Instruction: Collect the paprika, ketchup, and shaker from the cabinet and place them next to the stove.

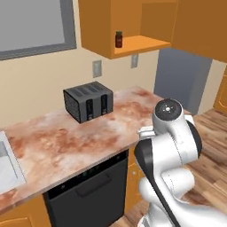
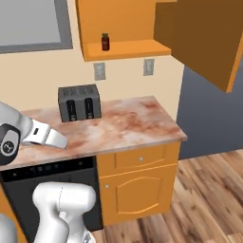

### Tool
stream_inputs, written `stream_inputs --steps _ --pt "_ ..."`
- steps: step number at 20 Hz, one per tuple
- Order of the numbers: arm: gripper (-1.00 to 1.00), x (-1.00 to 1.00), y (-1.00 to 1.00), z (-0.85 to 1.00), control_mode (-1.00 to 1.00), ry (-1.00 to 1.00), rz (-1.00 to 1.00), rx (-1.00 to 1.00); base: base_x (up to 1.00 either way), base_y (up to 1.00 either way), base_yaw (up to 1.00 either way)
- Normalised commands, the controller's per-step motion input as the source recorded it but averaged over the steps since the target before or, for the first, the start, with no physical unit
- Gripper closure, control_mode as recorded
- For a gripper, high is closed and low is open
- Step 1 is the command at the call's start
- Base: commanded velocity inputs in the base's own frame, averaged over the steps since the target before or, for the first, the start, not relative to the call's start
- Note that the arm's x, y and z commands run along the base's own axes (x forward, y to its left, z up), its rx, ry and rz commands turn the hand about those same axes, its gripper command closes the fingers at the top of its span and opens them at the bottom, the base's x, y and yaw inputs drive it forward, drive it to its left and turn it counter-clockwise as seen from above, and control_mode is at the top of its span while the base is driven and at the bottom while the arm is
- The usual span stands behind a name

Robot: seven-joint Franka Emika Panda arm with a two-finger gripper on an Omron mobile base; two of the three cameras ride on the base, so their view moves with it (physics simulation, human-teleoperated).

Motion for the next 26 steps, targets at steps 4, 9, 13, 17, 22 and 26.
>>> stream_inputs --steps 4,9,13,17,22,26 --pt "-1.00 0.00 0.00 0.00 1.00 0.00 0.00 0.00 0.58 -0.63 0.00" --pt "-1.00 0.00 0.00 0.00 1.00 0.00 0.00 0.00 0.59 -0.26 0.10" --pt "-1.00 0.00 0.00 0.00 1.00 0.00 0.00 0.00 0.46 -0.17 0.19" --pt "-1.00 0.00 0.00 0.00 1.00 0.00 0.00 0.00 0.48 -0.23 0.24" --pt "-1.00 0.00 0.00 0.00 1.00 0.00 0.00 0.00 0.56 -0.42 0.23" --pt "-1.00 0.00 0.00 0.00 1.00 0.00 0.00 0.00 0.65 -0.37 0.24"
